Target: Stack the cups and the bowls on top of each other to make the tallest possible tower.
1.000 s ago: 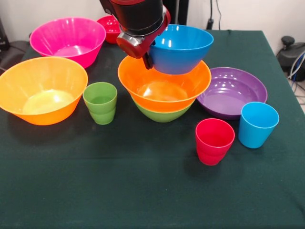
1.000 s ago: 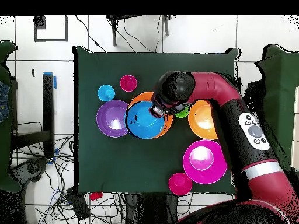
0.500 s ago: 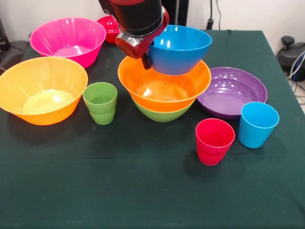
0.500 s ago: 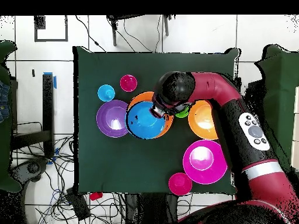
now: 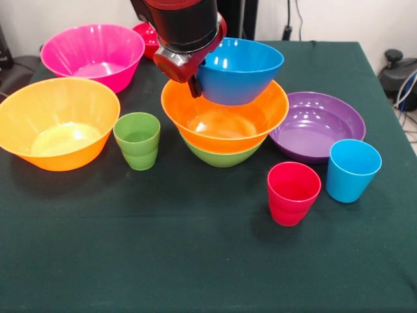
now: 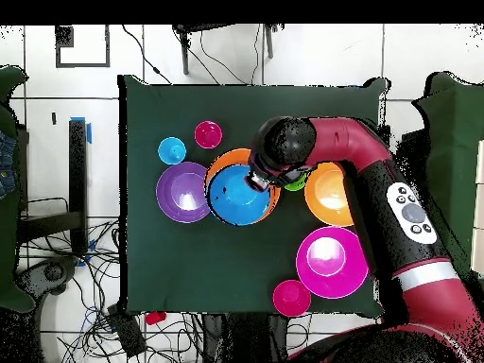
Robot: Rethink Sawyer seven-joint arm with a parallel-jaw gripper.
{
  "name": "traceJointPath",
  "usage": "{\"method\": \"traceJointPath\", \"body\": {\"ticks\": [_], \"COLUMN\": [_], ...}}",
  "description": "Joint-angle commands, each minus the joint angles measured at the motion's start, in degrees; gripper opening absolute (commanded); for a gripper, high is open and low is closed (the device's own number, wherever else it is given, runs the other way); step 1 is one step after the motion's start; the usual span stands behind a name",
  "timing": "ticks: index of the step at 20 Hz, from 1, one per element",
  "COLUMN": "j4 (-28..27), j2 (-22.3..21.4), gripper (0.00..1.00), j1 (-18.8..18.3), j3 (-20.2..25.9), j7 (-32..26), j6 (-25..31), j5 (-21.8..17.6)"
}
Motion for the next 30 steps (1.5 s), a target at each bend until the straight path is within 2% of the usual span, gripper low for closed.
{"method": "traceJointPath", "body": {"ticks": [1, 7, 8, 11, 22, 30], "j4": [-4.07, -4.25, -4.36, -4.38, -4.44, -5.66], "j2": [2.6, 3.15, 3.03, 3.28, 2.75, 1.25], "gripper": [0.0, 0.0, 1.0, 1.0, 1.0, 1.0], "j1": [1.03, 1.17, 1.45, 1.3, 1.7, 1.69], "j3": [-3.55, -3.2, -3.68, -2.95, -3.32, -2.59], "j7": [-3.66, -3.28, -2.2, -1.42, -1.27, -4.91], "j6": [-1.4, -1.99, -1.41, -1.98, -0.43, 3.44], "j5": [-4.55, -4.27, -4.25, -2.92, -2.92, -2.92]}}
